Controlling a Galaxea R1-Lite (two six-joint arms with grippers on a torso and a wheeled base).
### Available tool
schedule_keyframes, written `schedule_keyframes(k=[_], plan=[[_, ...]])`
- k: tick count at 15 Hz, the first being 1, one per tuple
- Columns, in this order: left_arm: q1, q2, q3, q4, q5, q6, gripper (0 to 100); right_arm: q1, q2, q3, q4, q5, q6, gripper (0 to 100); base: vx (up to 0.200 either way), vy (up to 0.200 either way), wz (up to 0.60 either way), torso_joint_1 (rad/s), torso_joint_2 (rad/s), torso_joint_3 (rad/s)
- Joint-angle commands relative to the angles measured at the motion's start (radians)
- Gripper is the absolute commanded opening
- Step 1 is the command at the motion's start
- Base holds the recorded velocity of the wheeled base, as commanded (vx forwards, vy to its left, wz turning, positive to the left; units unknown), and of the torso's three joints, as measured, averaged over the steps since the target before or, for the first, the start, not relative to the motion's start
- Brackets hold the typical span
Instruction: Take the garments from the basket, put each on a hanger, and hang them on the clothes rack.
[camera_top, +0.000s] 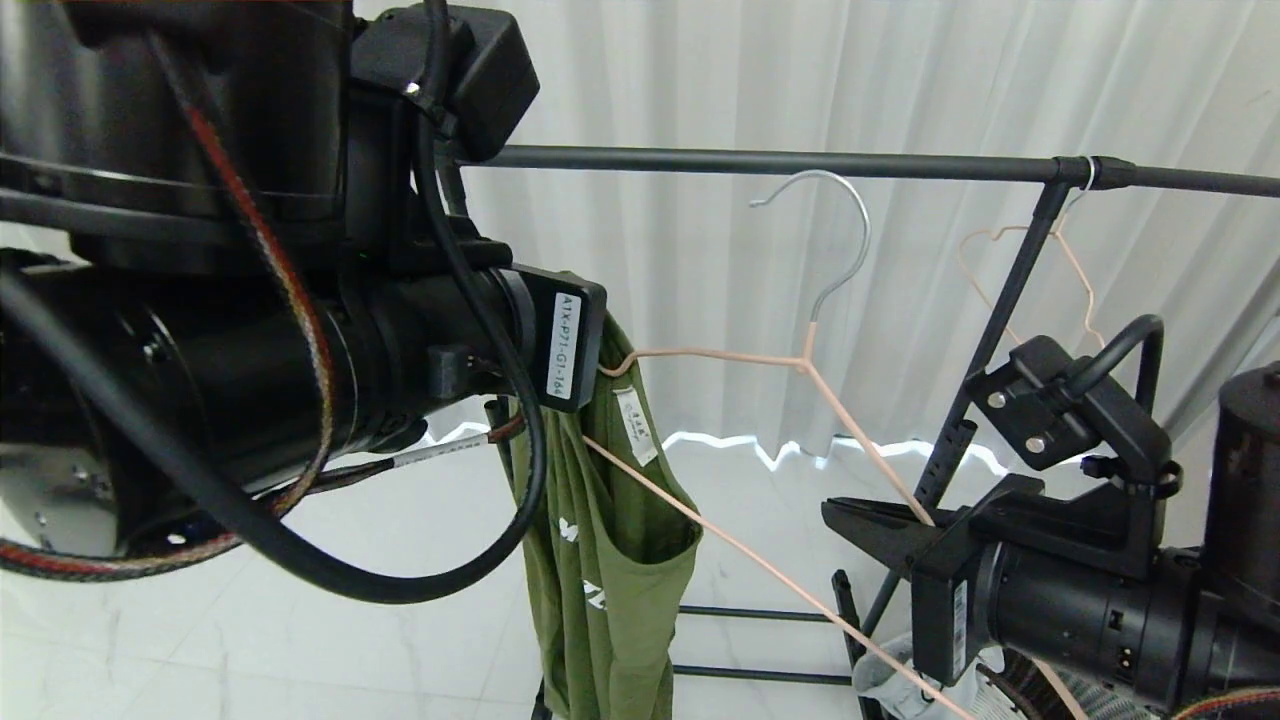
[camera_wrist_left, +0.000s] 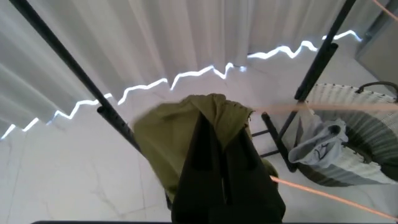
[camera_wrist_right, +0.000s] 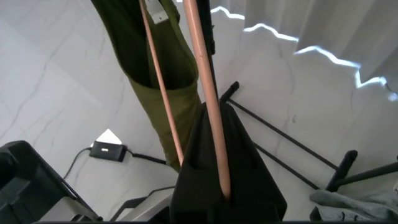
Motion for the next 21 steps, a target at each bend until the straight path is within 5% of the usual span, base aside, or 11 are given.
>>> schedule_keyframes(k=[1, 12, 21], plan=[[-0.031, -0.014, 0.010, -0.003, 0.000, -0.003, 0, 0.011, -0.009, -0.003, -0.042, 0.005, -0.003, 0, 0.000, 0.000, 0.00, 0.000, 0.00, 0.000], [-0.234, -0.063, 0.041, -0.105, -0.003, 0.001, 0, 0.087, 0.116, -0.015, -0.159, -0.003, 0.001, 0, 0.000, 0.000, 0.00, 0.000, 0.00, 0.000], [-0.241, -0.141, 0.128, -0.106, -0.002, 0.011, 0, 0.077, 0.100, -0.107, -0.172, -0.075, -0.005, 0, 0.000, 0.000, 0.00, 0.000, 0.00, 0.000]])
